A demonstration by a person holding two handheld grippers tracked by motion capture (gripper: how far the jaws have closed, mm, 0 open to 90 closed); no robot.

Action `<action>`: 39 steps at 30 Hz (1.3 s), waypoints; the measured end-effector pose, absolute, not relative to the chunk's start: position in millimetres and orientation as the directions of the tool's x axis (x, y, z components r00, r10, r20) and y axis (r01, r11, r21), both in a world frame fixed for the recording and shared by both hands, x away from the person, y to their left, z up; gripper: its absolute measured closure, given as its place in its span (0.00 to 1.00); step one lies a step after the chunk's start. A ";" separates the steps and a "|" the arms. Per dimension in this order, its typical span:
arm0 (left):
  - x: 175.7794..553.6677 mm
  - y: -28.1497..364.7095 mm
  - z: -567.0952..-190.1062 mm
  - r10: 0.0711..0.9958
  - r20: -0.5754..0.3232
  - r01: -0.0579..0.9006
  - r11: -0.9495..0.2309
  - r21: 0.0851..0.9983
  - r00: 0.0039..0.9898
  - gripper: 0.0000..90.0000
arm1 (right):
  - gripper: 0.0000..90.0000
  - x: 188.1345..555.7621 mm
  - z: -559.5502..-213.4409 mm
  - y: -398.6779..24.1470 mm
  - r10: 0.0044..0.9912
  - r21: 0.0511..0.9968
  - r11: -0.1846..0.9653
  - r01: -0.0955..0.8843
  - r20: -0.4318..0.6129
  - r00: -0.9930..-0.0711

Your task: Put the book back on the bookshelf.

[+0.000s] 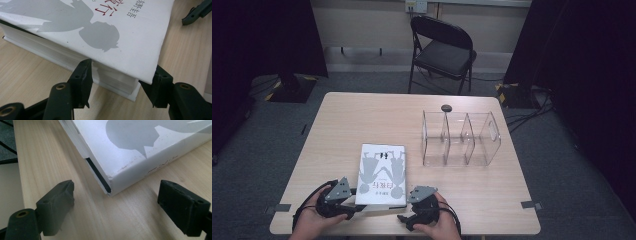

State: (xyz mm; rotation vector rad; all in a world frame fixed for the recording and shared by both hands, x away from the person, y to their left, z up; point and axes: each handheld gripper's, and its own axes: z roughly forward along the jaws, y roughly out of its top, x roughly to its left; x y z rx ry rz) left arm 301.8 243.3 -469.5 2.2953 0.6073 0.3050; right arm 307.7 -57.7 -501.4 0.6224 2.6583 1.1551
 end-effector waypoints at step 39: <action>303.8 243.6 -462.3 0.519 0.015 0.350 -0.597 0.722 0.854 0.49 | 0.15 304.6 -500.8 -54.2 0.456 0.731 0.609 0.307 -0.006 -0.890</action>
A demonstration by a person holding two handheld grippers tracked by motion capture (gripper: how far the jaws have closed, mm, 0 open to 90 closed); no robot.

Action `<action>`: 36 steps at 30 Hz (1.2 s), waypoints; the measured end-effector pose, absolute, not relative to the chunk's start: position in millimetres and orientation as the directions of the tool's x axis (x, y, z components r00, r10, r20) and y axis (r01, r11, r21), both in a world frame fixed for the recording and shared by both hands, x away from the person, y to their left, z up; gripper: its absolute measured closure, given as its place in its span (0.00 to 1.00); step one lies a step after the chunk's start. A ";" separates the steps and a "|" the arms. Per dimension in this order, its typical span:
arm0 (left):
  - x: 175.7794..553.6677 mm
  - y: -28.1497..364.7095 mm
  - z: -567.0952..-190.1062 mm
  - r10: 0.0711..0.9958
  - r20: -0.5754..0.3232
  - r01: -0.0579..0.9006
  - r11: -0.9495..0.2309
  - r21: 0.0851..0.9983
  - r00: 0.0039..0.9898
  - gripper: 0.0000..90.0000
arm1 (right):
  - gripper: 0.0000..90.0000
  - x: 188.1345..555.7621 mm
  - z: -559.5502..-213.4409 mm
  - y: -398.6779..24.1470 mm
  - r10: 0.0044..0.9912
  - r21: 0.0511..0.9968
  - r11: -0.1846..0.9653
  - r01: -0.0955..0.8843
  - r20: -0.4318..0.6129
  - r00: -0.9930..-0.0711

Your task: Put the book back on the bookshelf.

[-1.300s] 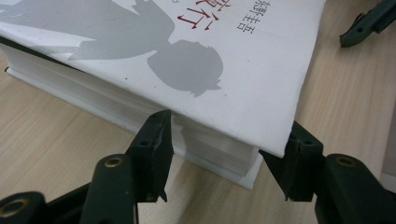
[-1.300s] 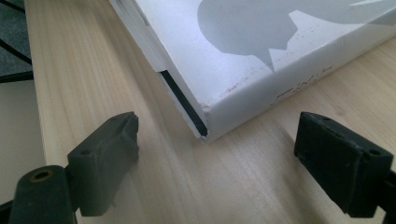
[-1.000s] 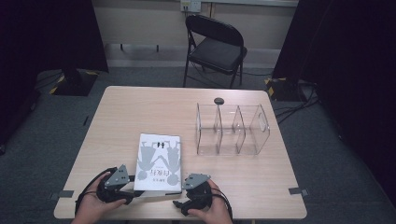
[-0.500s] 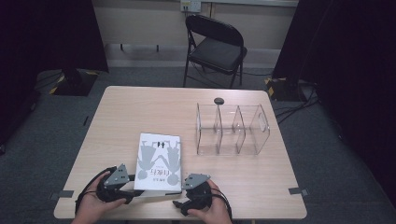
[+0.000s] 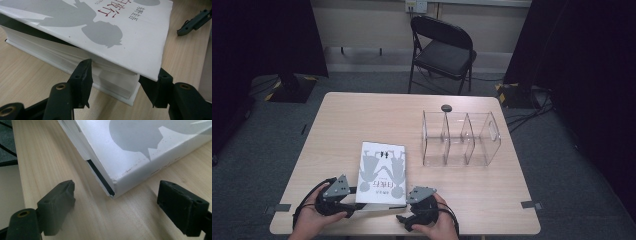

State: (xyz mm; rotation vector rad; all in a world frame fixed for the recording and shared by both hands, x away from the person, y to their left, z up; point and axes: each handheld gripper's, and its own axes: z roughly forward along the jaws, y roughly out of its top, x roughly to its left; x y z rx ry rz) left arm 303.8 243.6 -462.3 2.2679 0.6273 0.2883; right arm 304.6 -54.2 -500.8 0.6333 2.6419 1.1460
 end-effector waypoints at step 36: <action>307.2 239.6 -451.9 0.511 0.021 0.348 -0.614 0.708 0.860 0.49 | 0.14 306.8 -468.6 -27.0 0.433 0.721 0.653 0.231 -0.105 -0.895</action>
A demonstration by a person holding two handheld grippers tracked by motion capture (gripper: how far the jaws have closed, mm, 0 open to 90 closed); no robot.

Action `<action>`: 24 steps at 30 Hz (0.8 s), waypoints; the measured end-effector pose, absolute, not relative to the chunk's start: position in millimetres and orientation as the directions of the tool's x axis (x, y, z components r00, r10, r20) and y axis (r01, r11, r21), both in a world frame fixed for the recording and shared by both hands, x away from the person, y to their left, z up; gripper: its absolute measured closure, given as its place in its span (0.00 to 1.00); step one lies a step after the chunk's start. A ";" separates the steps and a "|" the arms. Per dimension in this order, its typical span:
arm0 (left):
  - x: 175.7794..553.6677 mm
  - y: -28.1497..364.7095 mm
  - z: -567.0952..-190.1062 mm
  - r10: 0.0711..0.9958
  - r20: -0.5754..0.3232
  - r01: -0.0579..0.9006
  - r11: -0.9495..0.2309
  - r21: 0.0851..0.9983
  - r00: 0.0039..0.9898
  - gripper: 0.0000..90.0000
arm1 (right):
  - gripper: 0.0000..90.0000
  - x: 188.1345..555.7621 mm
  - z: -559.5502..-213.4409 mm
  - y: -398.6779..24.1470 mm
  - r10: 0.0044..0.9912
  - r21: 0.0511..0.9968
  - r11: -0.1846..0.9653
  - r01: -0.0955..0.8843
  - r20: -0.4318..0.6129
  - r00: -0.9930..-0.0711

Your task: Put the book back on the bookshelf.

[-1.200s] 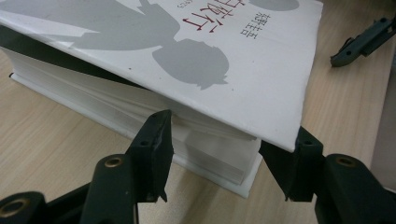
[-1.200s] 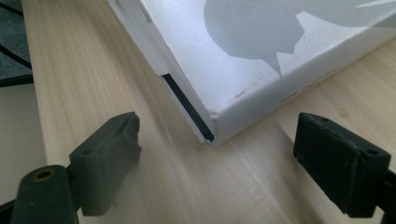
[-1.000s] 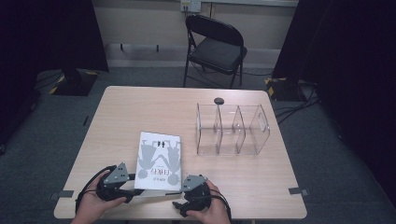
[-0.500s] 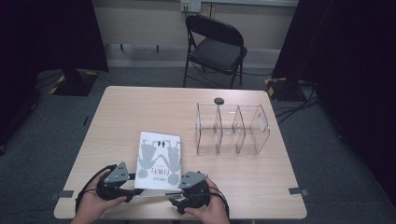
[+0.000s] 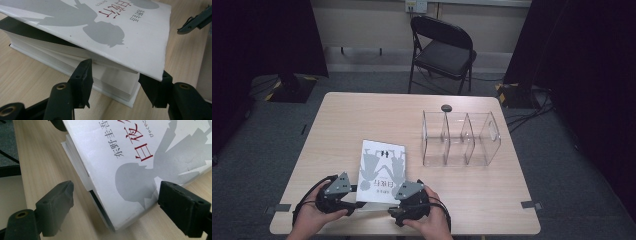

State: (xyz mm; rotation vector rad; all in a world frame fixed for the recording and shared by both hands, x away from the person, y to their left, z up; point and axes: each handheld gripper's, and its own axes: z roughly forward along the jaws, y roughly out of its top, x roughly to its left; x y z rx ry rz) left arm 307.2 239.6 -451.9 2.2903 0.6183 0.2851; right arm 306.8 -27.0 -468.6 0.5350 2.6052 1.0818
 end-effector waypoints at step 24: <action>308.4 236.5 -448.0 0.505 0.036 0.347 -0.642 0.684 0.862 0.49 | 0.11 305.0 -463.1 14.9 0.408 0.736 0.662 0.143 -0.193 -0.892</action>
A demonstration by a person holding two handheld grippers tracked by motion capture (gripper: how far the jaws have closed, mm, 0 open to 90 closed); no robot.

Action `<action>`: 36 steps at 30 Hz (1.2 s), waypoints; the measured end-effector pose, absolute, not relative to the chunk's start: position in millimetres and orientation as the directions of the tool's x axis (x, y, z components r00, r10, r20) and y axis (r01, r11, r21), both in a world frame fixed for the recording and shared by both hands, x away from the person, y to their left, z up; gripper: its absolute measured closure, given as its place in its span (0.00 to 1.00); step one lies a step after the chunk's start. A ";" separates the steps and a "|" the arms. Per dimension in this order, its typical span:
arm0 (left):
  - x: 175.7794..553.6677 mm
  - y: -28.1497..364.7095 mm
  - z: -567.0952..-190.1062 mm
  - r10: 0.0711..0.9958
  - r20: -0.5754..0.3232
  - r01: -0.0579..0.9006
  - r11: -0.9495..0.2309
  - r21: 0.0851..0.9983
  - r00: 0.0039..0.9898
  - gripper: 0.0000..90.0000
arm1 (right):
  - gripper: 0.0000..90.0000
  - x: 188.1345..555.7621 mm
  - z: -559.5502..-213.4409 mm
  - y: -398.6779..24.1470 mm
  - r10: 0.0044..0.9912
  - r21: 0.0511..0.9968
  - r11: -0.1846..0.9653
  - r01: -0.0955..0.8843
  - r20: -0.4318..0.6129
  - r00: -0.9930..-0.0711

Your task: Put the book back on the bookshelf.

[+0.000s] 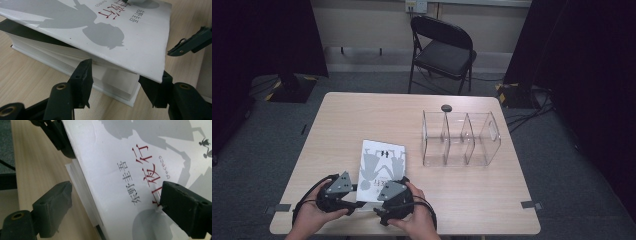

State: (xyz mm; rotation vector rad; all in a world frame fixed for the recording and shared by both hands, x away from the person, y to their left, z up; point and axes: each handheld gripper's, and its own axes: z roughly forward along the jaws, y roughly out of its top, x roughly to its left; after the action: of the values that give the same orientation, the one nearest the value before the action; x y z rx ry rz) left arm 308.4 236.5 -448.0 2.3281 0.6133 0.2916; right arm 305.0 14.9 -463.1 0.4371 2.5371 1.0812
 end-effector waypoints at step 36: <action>308.2 236.7 -448.1 0.508 0.024 0.353 -0.632 0.690 0.861 0.47 | 0.15 314.8 -473.8 27.1 0.460 0.719 0.689 0.090 -0.338 -0.821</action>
State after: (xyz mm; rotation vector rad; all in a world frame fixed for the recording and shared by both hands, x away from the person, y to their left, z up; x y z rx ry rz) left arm 308.2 236.7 -448.1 2.3163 0.6199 0.2809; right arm 314.8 27.1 -473.8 0.4224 2.3970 0.9832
